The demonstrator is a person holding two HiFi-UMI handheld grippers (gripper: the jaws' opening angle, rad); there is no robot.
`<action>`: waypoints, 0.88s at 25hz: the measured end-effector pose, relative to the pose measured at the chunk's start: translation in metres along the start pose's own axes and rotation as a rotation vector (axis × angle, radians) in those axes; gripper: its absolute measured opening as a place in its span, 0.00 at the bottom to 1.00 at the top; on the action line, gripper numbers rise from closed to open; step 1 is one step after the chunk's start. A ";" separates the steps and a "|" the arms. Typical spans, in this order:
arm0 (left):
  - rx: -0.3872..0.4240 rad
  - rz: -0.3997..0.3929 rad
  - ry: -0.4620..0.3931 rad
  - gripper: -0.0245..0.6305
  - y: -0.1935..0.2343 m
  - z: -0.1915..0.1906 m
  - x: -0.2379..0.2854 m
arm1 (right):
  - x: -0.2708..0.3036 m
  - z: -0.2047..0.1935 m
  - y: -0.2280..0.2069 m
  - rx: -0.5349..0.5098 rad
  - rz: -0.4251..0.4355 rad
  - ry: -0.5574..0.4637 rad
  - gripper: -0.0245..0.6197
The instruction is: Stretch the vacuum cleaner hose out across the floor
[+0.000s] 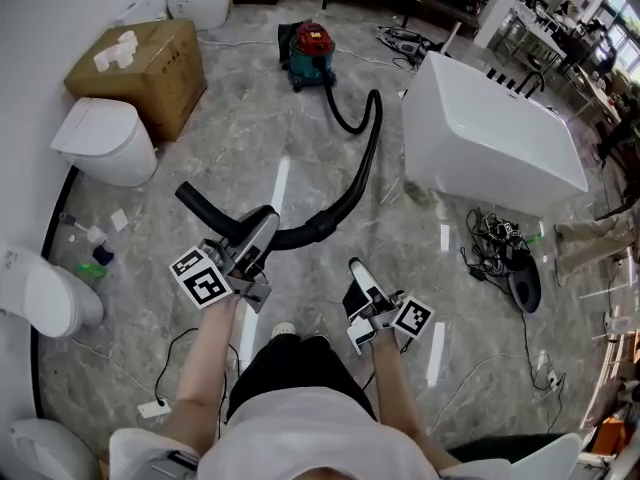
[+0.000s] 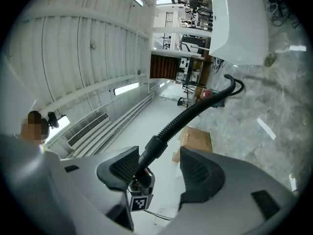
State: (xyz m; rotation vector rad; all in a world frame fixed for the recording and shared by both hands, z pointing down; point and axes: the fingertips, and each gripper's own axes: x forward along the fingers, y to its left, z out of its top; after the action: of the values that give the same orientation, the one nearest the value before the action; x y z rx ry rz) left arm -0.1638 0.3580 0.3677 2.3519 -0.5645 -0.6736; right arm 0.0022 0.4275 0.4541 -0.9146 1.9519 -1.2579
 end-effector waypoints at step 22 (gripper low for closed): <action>0.151 -0.307 0.503 0.20 -0.040 -0.090 0.004 | -0.008 0.014 0.010 -0.403 -0.079 0.056 0.43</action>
State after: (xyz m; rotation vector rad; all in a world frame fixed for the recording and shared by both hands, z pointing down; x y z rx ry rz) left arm -0.0987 0.4247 0.4007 2.6442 -0.0309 -0.1472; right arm 0.0162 0.4301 0.4414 -1.1707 2.2807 -0.9542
